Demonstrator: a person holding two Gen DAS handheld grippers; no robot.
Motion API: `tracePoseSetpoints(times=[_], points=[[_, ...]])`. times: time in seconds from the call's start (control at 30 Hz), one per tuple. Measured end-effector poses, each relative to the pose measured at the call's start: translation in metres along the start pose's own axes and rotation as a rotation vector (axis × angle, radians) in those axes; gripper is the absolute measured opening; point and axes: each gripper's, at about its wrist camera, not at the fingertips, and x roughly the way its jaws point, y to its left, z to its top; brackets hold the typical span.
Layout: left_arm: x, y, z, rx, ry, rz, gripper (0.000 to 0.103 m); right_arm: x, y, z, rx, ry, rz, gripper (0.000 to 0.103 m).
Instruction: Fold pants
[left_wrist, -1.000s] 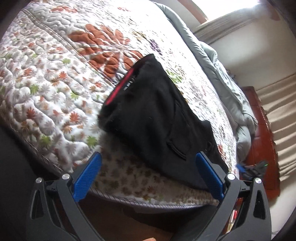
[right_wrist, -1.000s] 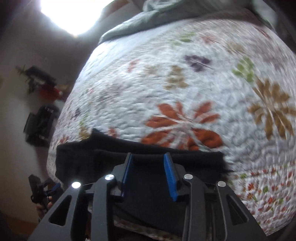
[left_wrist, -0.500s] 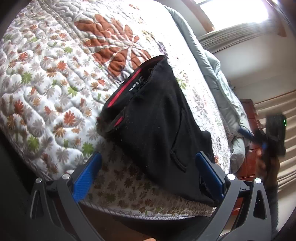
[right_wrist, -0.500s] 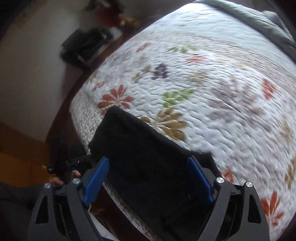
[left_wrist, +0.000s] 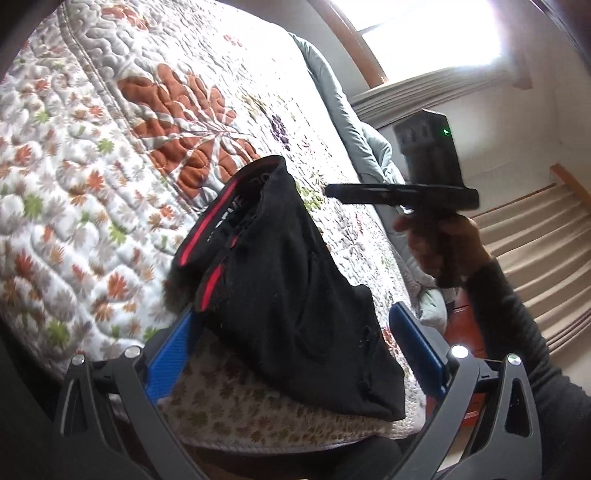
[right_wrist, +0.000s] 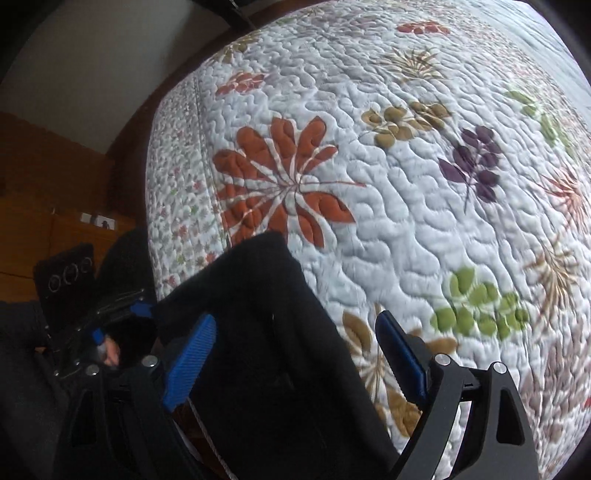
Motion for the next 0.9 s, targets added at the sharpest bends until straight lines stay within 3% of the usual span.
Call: tracePoseSetpoints(times=[0.03,0.07,0.1,0.13,0.2,0.27,0.4,0.47,0.6,0.73,0.8,0.83,0.87,0.9], points=[[0.004,0.001,0.001,-0.008,0.021,0.006,0.092,0.002,-0.001,0.002,0.0,-0.001,-0.001,0.089],[0.009,0.005,0.002,-0.026,0.044,0.003,0.071,0.003,-0.003,0.003,0.006,-0.006,0.002,0.089],[0.014,0.009,0.002,-0.05,0.076,-0.015,0.057,0.003,-0.005,0.002,0.016,-0.013,0.011,0.089],[0.016,0.011,0.002,-0.059,0.086,-0.015,0.052,0.002,-0.006,0.001,0.02,-0.02,0.015,0.089],[0.016,0.009,0.003,-0.039,0.09,-0.014,0.027,-0.001,-0.008,-0.002,0.031,-0.038,0.024,0.089],[0.016,0.0,0.007,0.001,0.082,-0.023,0.018,-0.008,-0.011,-0.007,0.045,-0.054,0.03,0.089],[0.029,-0.017,0.028,0.09,0.04,-0.028,0.016,-0.02,-0.017,-0.015,0.066,-0.082,0.04,0.089],[0.04,-0.013,0.037,0.086,0.024,0.013,0.016,-0.022,-0.018,-0.013,0.069,-0.089,0.052,0.089],[0.05,0.02,0.035,-0.036,0.057,0.103,0.017,-0.015,-0.011,-0.004,0.024,-0.05,0.09,0.089],[0.048,0.018,0.036,-0.004,0.056,0.115,0.022,0.01,-0.008,0.007,-0.024,0.039,0.12,0.089],[0.041,0.01,0.04,0.017,0.041,0.097,0.054,0.026,-0.007,0.014,-0.04,0.097,0.127,0.089],[0.034,0.004,0.041,0.032,0.009,0.116,0.064,0.03,-0.006,0.016,-0.054,0.111,0.13,0.089],[0.024,0.001,0.041,0.046,-0.032,0.139,0.086,0.035,-0.003,0.019,-0.07,0.128,0.144,0.089],[0.012,-0.001,0.039,0.044,-0.078,0.192,0.093,0.038,-0.002,0.022,-0.079,0.138,0.158,0.089]])
